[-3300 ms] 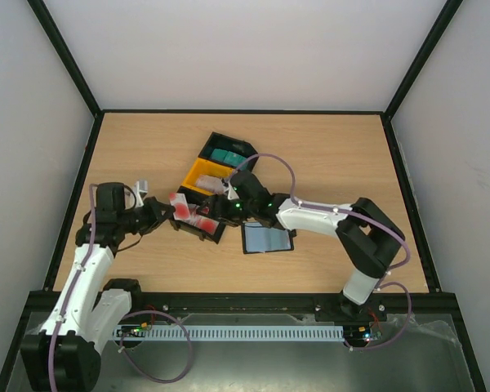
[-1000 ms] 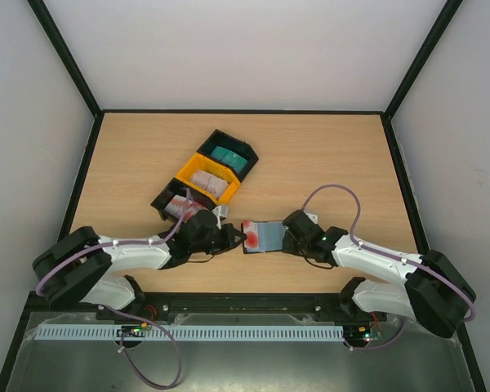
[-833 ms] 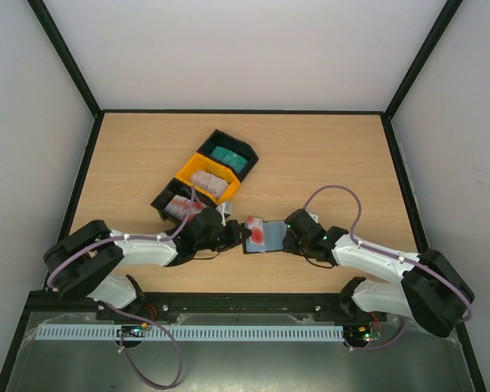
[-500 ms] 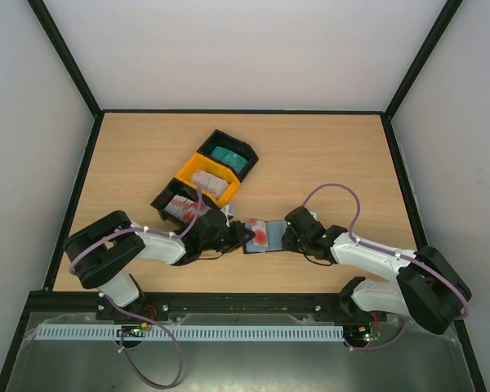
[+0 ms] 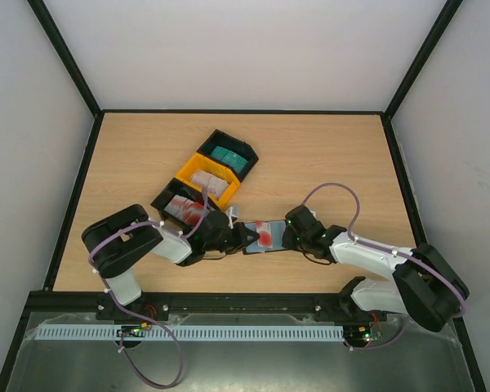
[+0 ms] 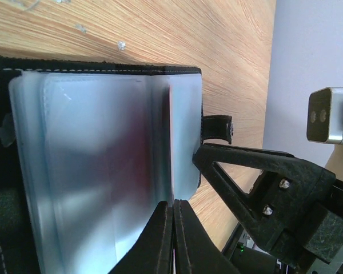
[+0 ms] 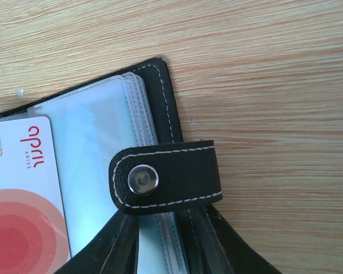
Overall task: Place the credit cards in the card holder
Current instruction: Insert the credit card into the card holder.
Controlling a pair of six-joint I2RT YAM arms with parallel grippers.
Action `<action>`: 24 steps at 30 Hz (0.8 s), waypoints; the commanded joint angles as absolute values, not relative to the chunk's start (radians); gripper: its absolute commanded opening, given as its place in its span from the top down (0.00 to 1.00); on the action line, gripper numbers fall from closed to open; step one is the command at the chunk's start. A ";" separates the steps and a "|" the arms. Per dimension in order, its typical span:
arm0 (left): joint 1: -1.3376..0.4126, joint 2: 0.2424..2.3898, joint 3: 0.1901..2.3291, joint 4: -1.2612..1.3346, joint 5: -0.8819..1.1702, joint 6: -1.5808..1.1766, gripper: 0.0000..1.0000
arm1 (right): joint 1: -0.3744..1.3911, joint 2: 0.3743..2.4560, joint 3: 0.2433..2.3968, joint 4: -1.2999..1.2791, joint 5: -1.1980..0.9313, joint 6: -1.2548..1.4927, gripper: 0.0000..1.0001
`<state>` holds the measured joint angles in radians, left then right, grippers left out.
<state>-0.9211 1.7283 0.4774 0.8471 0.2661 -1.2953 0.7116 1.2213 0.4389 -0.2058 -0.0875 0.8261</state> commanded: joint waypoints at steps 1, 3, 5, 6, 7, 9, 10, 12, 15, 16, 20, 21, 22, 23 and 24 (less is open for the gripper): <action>-0.928 1.730 0.466 0.902 0.259 -1.292 0.98 | 0.708 1.247 0.405 -0.234 -0.093 0.820 0.75; -0.932 1.719 0.461 0.887 0.245 -1.286 0.98 | 0.707 1.248 0.401 -0.233 -0.095 0.822 0.76; -0.939 1.703 0.458 0.866 0.223 -1.283 0.98 | 0.708 1.249 0.399 -0.233 -0.095 0.822 0.77; -0.943 1.695 0.453 0.856 0.211 -1.280 0.98 | 0.707 1.249 0.398 -0.232 -0.095 0.822 0.77; -0.947 1.683 0.451 0.845 0.201 -1.279 0.98 | 0.707 1.249 0.397 -0.232 -0.095 0.822 0.77; -0.950 1.654 0.446 0.823 0.182 -1.274 0.98 | 0.708 1.249 0.396 -0.232 -0.095 0.822 0.77; -0.953 1.640 0.442 0.809 0.171 -1.272 0.97 | 0.708 1.249 0.396 -0.232 -0.095 0.824 0.77; -0.957 1.615 0.435 0.788 0.152 -1.267 0.98 | 0.708 1.249 0.393 -0.228 -0.098 0.825 0.77; -0.965 1.612 0.443 0.762 0.138 -1.256 0.98 | 0.709 1.252 0.388 -0.220 -0.102 0.826 0.77; -0.968 1.621 0.448 0.759 0.139 -1.255 0.98 | 0.709 1.254 0.387 -0.219 -0.103 0.826 0.77; -0.975 1.658 0.470 0.766 0.140 -1.256 0.98 | 0.708 1.262 0.387 -0.211 -0.106 0.825 0.77; -0.976 1.662 0.478 0.757 0.139 -1.248 0.98 | 0.708 1.264 0.385 -0.209 -0.107 0.826 0.77; -0.976 1.664 0.487 0.744 0.135 -1.239 0.98 | 0.708 1.266 0.385 -0.206 -0.108 0.825 0.77; -0.976 1.664 0.492 0.730 0.127 -1.232 0.98 | 0.709 1.266 0.384 -0.204 -0.110 0.826 0.77; -0.976 1.664 0.494 0.717 0.120 -1.230 0.98 | 0.708 1.266 0.382 -0.201 -0.111 0.828 0.77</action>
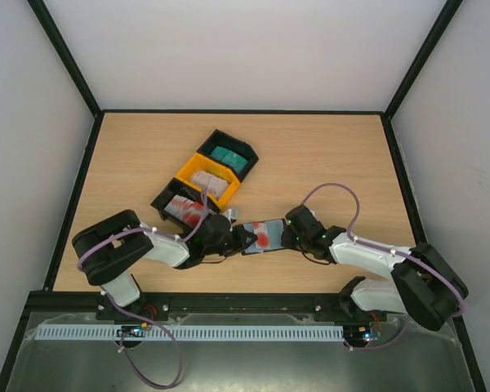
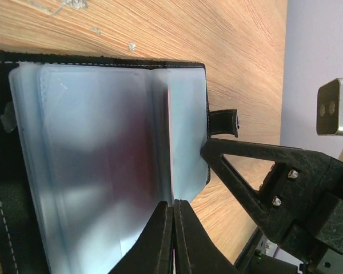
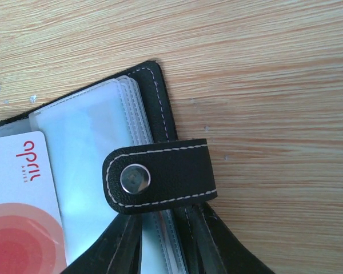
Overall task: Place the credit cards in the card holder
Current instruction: Insert the credit card into the card holder.
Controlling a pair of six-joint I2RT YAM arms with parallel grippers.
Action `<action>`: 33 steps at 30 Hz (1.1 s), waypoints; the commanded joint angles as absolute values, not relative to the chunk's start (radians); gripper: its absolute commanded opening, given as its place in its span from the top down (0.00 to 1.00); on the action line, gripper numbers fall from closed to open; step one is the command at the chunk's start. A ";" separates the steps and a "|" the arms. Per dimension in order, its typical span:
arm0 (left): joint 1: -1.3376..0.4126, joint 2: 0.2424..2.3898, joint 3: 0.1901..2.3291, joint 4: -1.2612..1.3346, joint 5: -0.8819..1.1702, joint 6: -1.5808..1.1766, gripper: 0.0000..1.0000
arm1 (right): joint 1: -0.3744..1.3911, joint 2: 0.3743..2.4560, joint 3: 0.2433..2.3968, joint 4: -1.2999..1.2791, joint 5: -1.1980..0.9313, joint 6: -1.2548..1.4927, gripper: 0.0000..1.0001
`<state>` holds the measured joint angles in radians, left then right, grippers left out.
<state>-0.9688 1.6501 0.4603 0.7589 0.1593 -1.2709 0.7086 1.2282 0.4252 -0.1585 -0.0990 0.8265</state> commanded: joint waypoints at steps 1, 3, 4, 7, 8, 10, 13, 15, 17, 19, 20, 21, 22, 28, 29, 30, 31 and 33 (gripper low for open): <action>-0.976 1.663 0.493 0.712 0.114 -1.230 0.98 | 0.709 1.266 0.381 -0.200 -0.113 0.828 0.77; -0.976 1.665 0.492 0.704 0.106 -1.236 0.98 | 0.709 1.266 0.379 -0.199 -0.113 0.829 0.77; -0.977 1.667 0.491 0.705 0.102 -1.243 0.98 | 0.708 1.266 0.378 -0.198 -0.113 0.827 0.77; -0.979 1.679 0.490 0.720 0.115 -1.272 0.98 | 0.707 1.266 0.376 -0.194 -0.115 0.826 0.77; -0.980 1.684 0.493 0.718 0.118 -1.287 0.98 | 0.709 1.266 0.375 -0.193 -0.114 0.827 0.77; -0.985 1.691 0.501 0.711 0.114 -1.313 0.98 | 0.709 1.267 0.374 -0.191 -0.115 0.829 0.77; -0.986 1.701 0.501 0.700 0.109 -1.353 0.98 | 0.708 1.267 0.371 -0.188 -0.118 0.832 0.77; -0.988 1.710 0.504 0.689 0.109 -1.378 0.98 | 0.709 1.264 0.367 -0.186 -0.118 0.834 0.77; -0.990 1.711 0.496 0.680 0.098 -1.409 0.97 | 0.708 1.263 0.367 -0.186 -0.118 0.835 0.77; -0.997 1.697 0.474 0.670 0.076 -1.434 0.98 | 0.708 1.262 0.366 -0.186 -0.120 0.835 0.77; -1.001 1.689 0.468 0.656 0.063 -1.445 0.98 | 0.709 1.261 0.364 -0.184 -0.120 0.836 0.77; -1.007 1.677 0.461 0.638 0.049 -1.451 0.98 | 0.708 1.261 0.364 -0.184 -0.120 0.837 0.77; -1.012 1.667 0.455 0.629 0.035 -1.456 0.98 | 0.708 1.262 0.364 -0.183 -0.120 0.836 0.77; -1.023 1.633 0.438 0.596 0.000 -1.480 0.98 | 0.707 1.267 0.361 -0.177 -0.121 0.838 0.77; -1.023 1.631 0.435 0.597 -0.003 -1.486 0.98 | 0.707 1.268 0.362 -0.176 -0.121 0.838 0.77; -1.025 1.633 0.430 0.608 -0.001 -1.490 0.98 | 0.709 1.269 0.362 -0.174 -0.122 0.839 0.77; -1.025 1.638 0.430 0.621 0.002 -1.489 0.98 | 0.708 1.270 0.361 -0.171 -0.124 0.839 0.78; -1.024 1.654 0.440 0.628 0.013 -1.487 0.98 | 0.707 1.276 0.361 -0.168 -0.129 0.839 0.78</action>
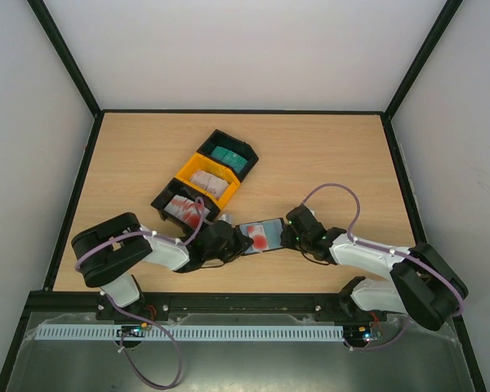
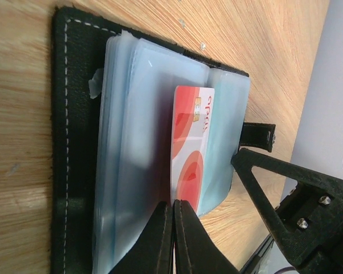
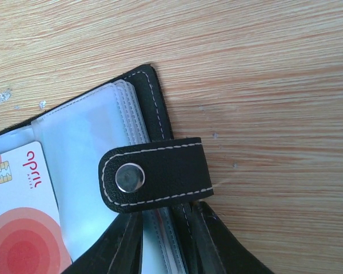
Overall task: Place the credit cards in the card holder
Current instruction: Insert the credit card into the card holder.
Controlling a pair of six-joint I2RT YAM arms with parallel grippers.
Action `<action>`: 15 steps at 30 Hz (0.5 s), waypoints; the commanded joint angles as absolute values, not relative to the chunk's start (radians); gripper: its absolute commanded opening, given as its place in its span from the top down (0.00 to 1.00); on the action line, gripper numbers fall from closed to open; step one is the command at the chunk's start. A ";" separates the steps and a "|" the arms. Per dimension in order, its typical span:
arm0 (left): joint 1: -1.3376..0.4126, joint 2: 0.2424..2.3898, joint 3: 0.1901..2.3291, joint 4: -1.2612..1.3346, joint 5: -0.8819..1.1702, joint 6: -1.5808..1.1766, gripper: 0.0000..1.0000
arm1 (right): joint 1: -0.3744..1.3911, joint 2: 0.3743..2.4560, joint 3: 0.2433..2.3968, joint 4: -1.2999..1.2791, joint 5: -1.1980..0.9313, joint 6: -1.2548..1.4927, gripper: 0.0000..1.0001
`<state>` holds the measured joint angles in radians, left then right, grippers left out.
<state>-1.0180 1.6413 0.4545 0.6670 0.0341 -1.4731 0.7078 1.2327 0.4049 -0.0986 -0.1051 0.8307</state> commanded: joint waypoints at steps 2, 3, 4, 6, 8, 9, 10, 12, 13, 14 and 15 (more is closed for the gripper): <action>-1.024 1.676 0.451 0.641 0.025 -1.488 0.98 | 0.708 1.278 0.361 -0.166 -0.132 0.839 0.78; -1.023 1.686 0.457 0.647 0.031 -1.489 0.98 | 0.709 1.278 0.361 -0.166 -0.133 0.838 0.78; -1.024 1.695 0.464 0.652 0.037 -1.485 0.98 | 0.709 1.278 0.361 -0.166 -0.133 0.839 0.78; -1.023 1.702 0.484 0.639 0.038 -1.477 0.98 | 0.708 1.275 0.359 -0.166 -0.133 0.837 0.78; -1.022 1.702 0.499 0.617 0.032 -1.467 0.98 | 0.708 1.274 0.359 -0.166 -0.133 0.836 0.78; -1.020 1.704 0.505 0.611 0.030 -1.466 0.97 | 0.709 1.272 0.358 -0.166 -0.136 0.837 0.78; -1.019 1.706 0.511 0.609 0.030 -1.463 0.98 | 0.708 1.272 0.357 -0.165 -0.137 0.836 0.78; -1.019 1.713 0.522 0.603 0.030 -1.458 0.98 | 0.708 1.270 0.357 -0.164 -0.140 0.835 0.78; -1.016 1.716 0.527 0.602 0.032 -1.454 0.97 | 0.708 1.269 0.358 -0.164 -0.141 0.835 0.78; -1.017 1.721 0.532 0.602 0.035 -1.451 0.98 | 0.708 1.268 0.358 -0.164 -0.142 0.835 0.78; -1.016 1.727 0.537 0.603 0.038 -1.445 0.98 | 0.708 1.265 0.357 -0.165 -0.143 0.834 0.78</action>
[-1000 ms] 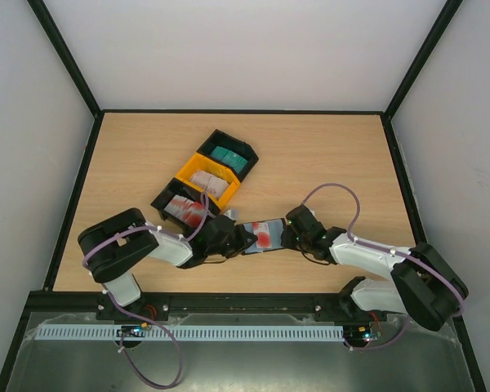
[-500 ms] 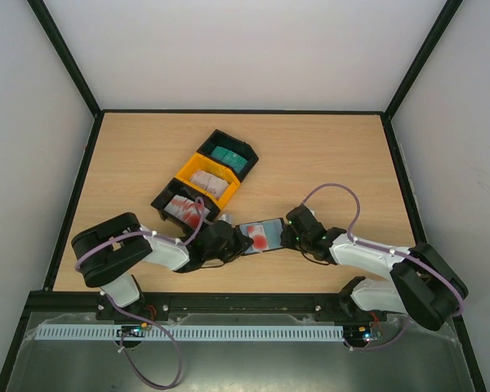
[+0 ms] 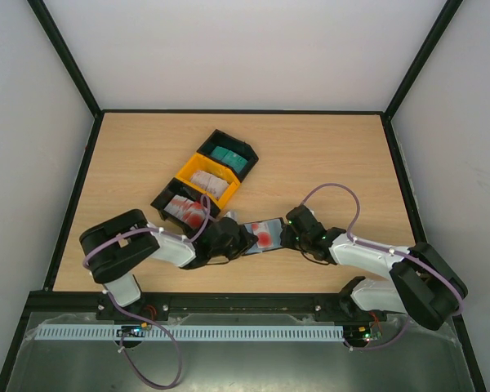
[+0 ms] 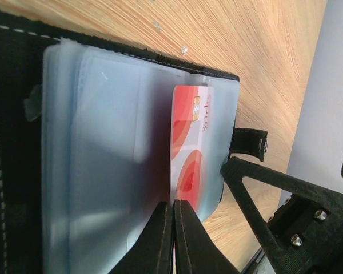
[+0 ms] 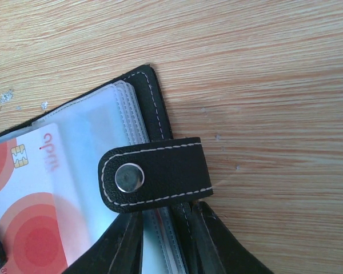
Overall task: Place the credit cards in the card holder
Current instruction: Insert the credit card into the card holder.
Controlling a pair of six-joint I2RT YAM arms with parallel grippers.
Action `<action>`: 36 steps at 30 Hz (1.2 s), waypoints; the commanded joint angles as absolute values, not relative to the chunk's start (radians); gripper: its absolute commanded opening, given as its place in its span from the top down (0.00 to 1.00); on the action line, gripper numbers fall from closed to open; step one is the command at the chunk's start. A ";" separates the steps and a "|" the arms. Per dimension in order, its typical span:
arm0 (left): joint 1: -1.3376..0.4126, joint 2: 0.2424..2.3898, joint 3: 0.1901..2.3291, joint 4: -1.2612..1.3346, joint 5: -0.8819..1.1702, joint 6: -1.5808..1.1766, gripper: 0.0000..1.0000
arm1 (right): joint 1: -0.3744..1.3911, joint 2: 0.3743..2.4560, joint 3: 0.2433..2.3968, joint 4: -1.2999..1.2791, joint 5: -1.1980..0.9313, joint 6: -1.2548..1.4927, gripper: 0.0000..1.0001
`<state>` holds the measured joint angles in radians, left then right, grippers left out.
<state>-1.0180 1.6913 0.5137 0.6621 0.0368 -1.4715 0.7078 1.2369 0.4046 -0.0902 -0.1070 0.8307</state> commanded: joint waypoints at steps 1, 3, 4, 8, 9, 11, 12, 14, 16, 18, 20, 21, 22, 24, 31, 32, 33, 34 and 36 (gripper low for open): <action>-1.016 1.732 0.545 0.602 0.044 -1.438 0.98 | 0.708 1.263 0.356 -0.164 -0.144 0.833 0.78; -1.015 1.744 0.558 0.603 0.056 -1.422 0.98 | 0.708 1.257 0.356 -0.164 -0.146 0.832 0.78; -1.015 1.751 0.565 0.603 0.063 -1.414 0.98 | 0.708 1.253 0.355 -0.164 -0.149 0.830 0.78; -1.016 1.775 0.591 0.606 0.095 -1.380 0.98 | 0.709 1.231 0.351 -0.153 -0.162 0.826 0.75; -1.017 1.780 0.602 0.608 0.103 -1.369 0.98 | 0.708 1.226 0.349 -0.151 -0.164 0.827 0.74; -1.018 1.790 0.630 0.588 0.114 -1.336 0.97 | 0.708 1.217 0.349 -0.149 -0.168 0.825 0.74; -1.019 1.795 0.640 0.581 0.116 -1.326 0.97 | 0.708 1.214 0.348 -0.149 -0.168 0.825 0.74; -1.020 1.800 0.656 0.568 0.117 -1.305 0.96 | 0.707 1.213 0.350 -0.150 -0.168 0.825 0.74; -1.020 1.809 0.678 0.547 0.125 -1.282 0.95 | 0.708 1.210 0.349 -0.149 -0.170 0.824 0.74; -1.020 1.826 0.697 0.542 0.140 -1.266 0.94 | 0.708 1.208 0.347 -0.145 -0.172 0.824 0.74; -1.023 1.843 0.710 0.537 0.149 -1.256 0.93 | 0.708 1.206 0.349 -0.144 -0.173 0.824 0.74; -1.023 1.849 0.716 0.534 0.151 -1.252 0.93 | 0.708 1.204 0.349 -0.146 -0.173 0.824 0.74; -1.024 1.854 0.719 0.535 0.153 -1.248 0.93 | 0.708 1.202 0.349 -0.146 -0.172 0.822 0.74; -1.024 1.860 0.723 0.529 0.153 -1.236 0.93 | 0.708 1.196 0.349 -0.149 -0.168 0.824 0.74; -1.031 1.810 0.725 0.465 0.133 -1.207 0.78 | 0.708 1.175 0.350 -0.169 -0.143 0.830 0.74; -1.033 1.794 0.723 0.452 0.131 -1.202 0.74 | 0.709 1.172 0.352 -0.175 -0.139 0.831 0.74; -1.034 1.775 0.719 0.427 0.126 -1.197 0.69 | 0.708 1.166 0.356 -0.184 -0.134 0.829 0.74; -1.035 1.748 0.716 0.403 0.121 -1.190 0.65 | 0.708 1.159 0.364 -0.194 -0.129 0.829 0.74; -1.036 1.701 0.709 0.363 0.115 -1.173 0.57 | 0.708 1.144 0.374 -0.213 -0.117 0.825 0.72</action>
<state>-1.0233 1.7855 0.7200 0.4931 0.1276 -1.2179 0.7063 1.1717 0.3721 -0.1089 -0.1387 0.8295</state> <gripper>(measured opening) 0.371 0.268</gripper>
